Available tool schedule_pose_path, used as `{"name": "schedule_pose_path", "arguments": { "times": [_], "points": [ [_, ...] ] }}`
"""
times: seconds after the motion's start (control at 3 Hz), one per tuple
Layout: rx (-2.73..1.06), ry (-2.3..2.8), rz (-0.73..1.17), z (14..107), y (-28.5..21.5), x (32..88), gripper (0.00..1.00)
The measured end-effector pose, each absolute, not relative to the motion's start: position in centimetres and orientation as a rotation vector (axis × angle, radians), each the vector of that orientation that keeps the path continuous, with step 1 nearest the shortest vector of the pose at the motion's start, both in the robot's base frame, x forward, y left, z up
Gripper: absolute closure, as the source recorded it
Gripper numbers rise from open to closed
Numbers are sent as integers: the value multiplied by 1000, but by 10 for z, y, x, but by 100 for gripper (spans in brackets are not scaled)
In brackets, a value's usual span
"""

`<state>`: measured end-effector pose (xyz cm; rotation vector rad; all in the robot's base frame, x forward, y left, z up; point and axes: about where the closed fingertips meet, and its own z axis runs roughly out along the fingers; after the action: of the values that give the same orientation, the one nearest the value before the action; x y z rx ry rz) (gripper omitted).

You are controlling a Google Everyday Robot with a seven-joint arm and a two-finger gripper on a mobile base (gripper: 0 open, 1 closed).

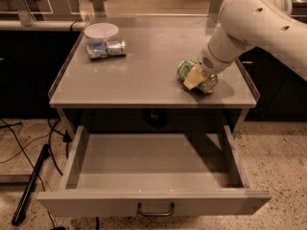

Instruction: Place green can into top drawer

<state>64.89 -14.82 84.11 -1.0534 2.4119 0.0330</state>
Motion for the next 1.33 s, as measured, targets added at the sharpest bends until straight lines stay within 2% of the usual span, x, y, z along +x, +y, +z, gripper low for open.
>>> {"name": "schedule_pose_path", "arguments": {
  "times": [0.33,1.0,1.33],
  "points": [
    [-1058,2399,38,849,-146,644,100],
    [-1202,2250,169,896,-150,601,100],
    [-1236,2230,158,896,-148,601,100]
  ]
}}
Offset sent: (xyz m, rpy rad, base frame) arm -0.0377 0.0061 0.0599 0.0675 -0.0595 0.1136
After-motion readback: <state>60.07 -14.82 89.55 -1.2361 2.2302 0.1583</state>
